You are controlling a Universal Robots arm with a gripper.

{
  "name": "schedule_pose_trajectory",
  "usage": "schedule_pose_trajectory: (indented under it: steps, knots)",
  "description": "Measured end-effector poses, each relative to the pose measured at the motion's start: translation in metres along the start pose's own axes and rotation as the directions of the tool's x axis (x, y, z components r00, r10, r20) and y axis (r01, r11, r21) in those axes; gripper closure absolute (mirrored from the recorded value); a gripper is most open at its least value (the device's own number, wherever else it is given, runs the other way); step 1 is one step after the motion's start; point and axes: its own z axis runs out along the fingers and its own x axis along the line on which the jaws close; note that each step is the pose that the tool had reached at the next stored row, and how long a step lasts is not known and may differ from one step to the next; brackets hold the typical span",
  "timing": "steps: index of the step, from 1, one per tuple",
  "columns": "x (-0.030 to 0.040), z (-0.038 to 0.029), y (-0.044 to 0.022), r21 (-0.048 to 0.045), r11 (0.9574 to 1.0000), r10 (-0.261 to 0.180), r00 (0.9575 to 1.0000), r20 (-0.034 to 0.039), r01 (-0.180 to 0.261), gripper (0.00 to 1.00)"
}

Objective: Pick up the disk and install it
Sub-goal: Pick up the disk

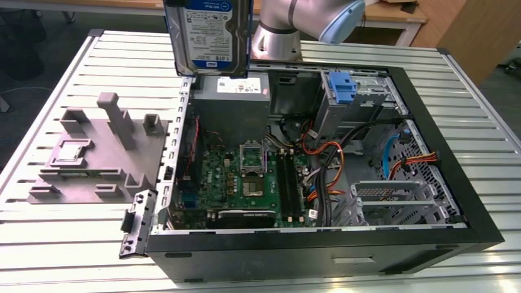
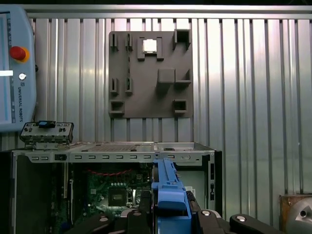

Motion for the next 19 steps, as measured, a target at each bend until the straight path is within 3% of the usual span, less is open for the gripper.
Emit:
schedule_pose_trajectory:
  steps: [12, 19]
  knots:
    - [-0.0001, 0.0, -0.0003, 0.0, 1.0, 0.0, 1.0, -0.0008, 0.0, 0.63]
    - [-0.0003, -0.0003, -0.0113, 0.0001, 1.0, 0.0, 1.0, -0.0007, 0.0, 0.63]
